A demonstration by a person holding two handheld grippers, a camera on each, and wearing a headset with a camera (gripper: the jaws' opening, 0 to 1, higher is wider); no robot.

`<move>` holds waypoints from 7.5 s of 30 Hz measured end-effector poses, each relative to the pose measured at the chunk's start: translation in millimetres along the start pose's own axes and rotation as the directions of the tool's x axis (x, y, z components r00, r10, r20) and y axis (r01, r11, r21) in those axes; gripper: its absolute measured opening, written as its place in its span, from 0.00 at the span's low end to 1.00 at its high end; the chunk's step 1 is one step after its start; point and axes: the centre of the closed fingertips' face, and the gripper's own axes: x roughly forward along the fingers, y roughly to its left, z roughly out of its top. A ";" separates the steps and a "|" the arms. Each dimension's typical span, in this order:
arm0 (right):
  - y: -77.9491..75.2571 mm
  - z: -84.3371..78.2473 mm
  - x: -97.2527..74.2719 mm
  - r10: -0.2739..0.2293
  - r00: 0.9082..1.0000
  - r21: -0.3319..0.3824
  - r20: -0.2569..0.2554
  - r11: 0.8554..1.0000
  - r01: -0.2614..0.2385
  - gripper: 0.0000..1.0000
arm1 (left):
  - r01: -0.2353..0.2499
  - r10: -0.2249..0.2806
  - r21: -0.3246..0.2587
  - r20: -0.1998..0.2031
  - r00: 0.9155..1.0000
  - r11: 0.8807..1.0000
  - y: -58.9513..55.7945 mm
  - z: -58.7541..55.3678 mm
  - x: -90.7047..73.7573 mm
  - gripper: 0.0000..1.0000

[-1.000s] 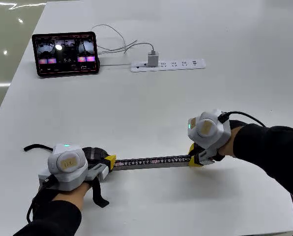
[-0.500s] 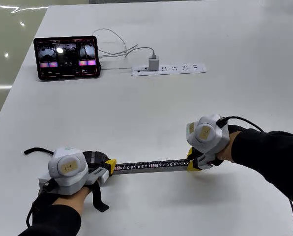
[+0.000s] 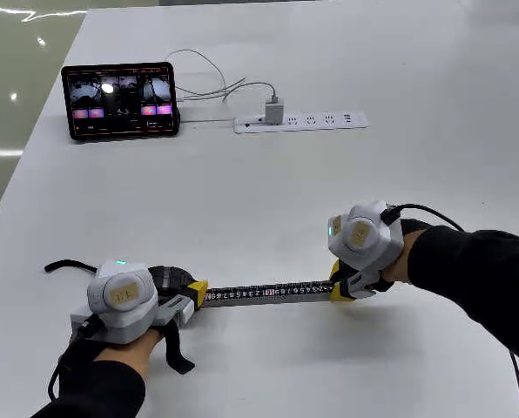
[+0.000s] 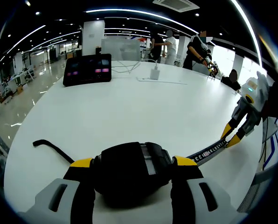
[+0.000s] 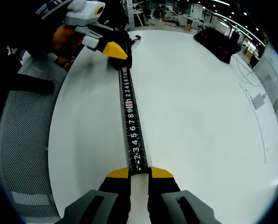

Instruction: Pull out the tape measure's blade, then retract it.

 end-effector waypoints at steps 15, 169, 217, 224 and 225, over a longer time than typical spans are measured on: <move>-1.2 3.9 2.6 0.002 1.000 -0.001 0.000 1.000 -0.002 0.09 | 0.001 -0.001 -0.001 -0.003 1.000 1.000 -0.2 0.0 0.0 0.61; 2.3 39.7 16.3 0.001 1.000 0.002 0.016 1.000 -0.001 0.09 | 0.003 -0.003 0.002 -0.014 1.000 1.000 -0.3 -1.0 0.7 0.61; 6.1 52.5 19.4 0.002 0.999 -0.042 0.045 0.999 -0.001 0.09 | 0.008 -0.008 0.004 -0.017 1.000 1.000 -1.0 -1.0 1.0 0.61; 6.6 54.2 20.8 0.006 0.999 -0.046 0.054 0.999 -0.003 0.09 | 0.013 -0.013 0.010 -0.017 1.000 1.000 -1.5 -1.1 0.7 0.61; 6.6 54.4 20.8 0.006 0.998 -0.047 0.055 0.999 -0.004 0.09 | 0.013 -0.013 0.012 -0.019 1.000 1.000 -1.5 -1.2 0.8 0.61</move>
